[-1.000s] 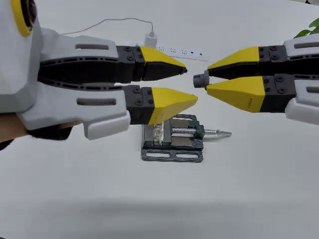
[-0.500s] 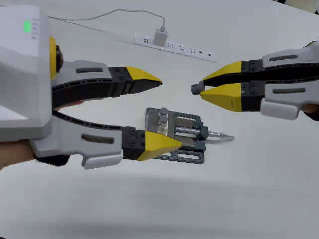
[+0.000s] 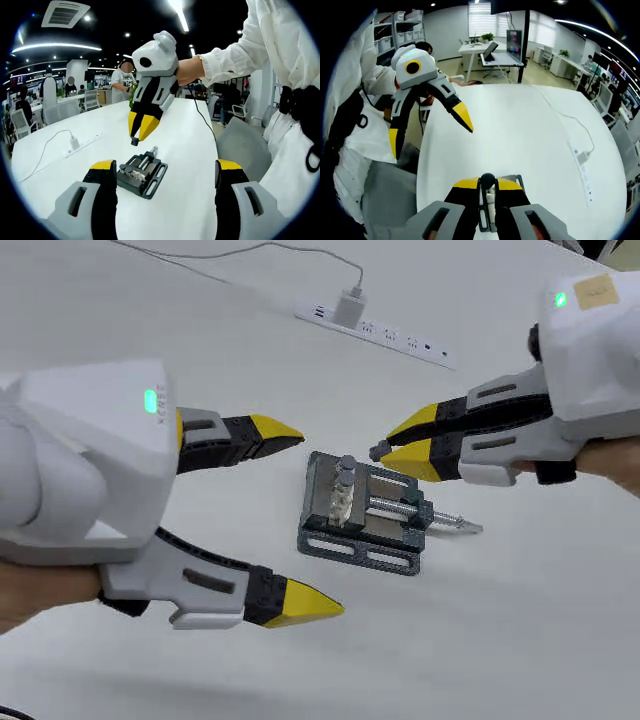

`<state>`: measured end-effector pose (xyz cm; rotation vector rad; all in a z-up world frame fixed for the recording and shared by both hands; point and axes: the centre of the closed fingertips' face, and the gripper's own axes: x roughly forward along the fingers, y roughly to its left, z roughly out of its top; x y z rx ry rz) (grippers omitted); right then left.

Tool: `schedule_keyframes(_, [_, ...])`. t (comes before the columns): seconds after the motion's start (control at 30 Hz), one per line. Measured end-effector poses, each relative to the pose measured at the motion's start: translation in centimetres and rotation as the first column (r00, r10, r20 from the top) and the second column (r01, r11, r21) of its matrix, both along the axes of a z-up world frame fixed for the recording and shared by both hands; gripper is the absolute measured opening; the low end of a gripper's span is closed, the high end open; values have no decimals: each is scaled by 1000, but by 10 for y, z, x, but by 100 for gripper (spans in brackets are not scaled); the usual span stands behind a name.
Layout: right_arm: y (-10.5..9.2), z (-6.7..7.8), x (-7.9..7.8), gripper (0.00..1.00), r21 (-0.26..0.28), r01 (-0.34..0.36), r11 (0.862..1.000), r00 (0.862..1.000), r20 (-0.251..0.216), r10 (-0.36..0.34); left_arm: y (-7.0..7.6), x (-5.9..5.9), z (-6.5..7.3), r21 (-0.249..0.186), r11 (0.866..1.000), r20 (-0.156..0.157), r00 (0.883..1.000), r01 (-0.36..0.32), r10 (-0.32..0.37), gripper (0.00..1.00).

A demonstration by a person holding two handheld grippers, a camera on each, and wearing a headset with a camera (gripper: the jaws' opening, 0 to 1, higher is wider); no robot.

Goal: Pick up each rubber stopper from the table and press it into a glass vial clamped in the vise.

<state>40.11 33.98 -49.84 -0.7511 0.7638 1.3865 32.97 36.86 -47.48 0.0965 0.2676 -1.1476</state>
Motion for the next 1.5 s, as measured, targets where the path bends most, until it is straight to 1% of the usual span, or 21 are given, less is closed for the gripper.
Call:
schedule_keyframes(0.07, [2, -11, 2, 5, -36, -10, 999, 1000, 9, 11, 2, 1, -7, 20, 1000, 3, 1000, -6, 6, 83])
schedule_keyframes(0.13, [2, -22, 3, 5, -74, -25, 997, 1000, 9, 26, 3, 0, -14, 32, 999, -7, 1000, -7, 7, 87])
schedule_keyframes(0.17, [1, -30, 6, 5, -94, -30, 995, 999, 14, 31, 3, 0, -17, 34, 999, -13, 1000, -4, 5, 87])
schedule_keyframes(0.2, [0, -35, 6, 5, -112, -37, 993, 999, 11, 38, 3, -1, -19, 33, 999, -17, 1000, -4, 5, 88])
schedule_keyframes(0.27, [1, -44, 7, 5, -133, -45, 990, 999, 11, 47, 3, -1, -26, 28, 1000, -38, 999, -10, 11, 90])
schedule_keyframes(0.33, [0, -54, 7, 5, -160, -57, 986, 998, 8, 59, 2, -1, -31, 38, 999, -32, 999, -7, 9, 92])
schedule_keyframes(0.5, [-2, -68, 8, 5, -213, -66, 975, 997, 13, 71, -2, -3, -39, 36, 999, -47, 999, -1, 2, 95])
schedule_keyframes(0.6, [-4, -78, 12, 5, -234, -72, 970, 997, 15, 77, -2, -2, -41, 28, 1000, -51, 999, -3, 5, 97])
schedule_keyframes(0.73, [-5, -86, 10, 5, -249, -82, 965, 996, -1, 84, -1, -1, -43, 26, 1000, -61, 998, -9, 10, 97])
schedule_keyframes(0.8, [-6, -89, 12, 5, -262, -88, 961, 996, 9, 93, 1, 1, -41, 10, 1000, -64, 998, -18, 19, 97])
schedule_keyframes(0.93, [-8, -95, 13, 5, -286, -98, 953, 994, 13, 106, 3, 1, -42, 9, 1000, -65, 998, -24, 25, 97])
schedule_keyframes(1.0, [-9, -94, 13, 5, -303, -109, 947, 992, 21, 121, 3, 2, -39, -10, 1000, -62, 998, -29, 28, 97])
schedule_keyframes(1.03, [-10, -94, 13, 5, -306, -114, 945, 992, 22, 127, 3, 2, -38, -13, 999, -62, 998, -29, 28, 96])
schedule_keyframes(1.23, [-11, -95, 15, 5, -314, -120, 942, 991, 23, 134, 4, 4, -40, -13, 999, -59, 998, -31, 30, 96])
schedule_keyframes(1.27, [-11, -95, 14, 5, -324, -129, 937, 989, 29, 146, 4, 4, -40, -13, 999, -59, 998, -32, 31, 96])
schedule_keyframes(1.5, [-10, -95, 14, 5, -344, -151, 927, 984, 41, 176, 4, 3, -40, -16, 999, -60, 998, -27, 26, 95])
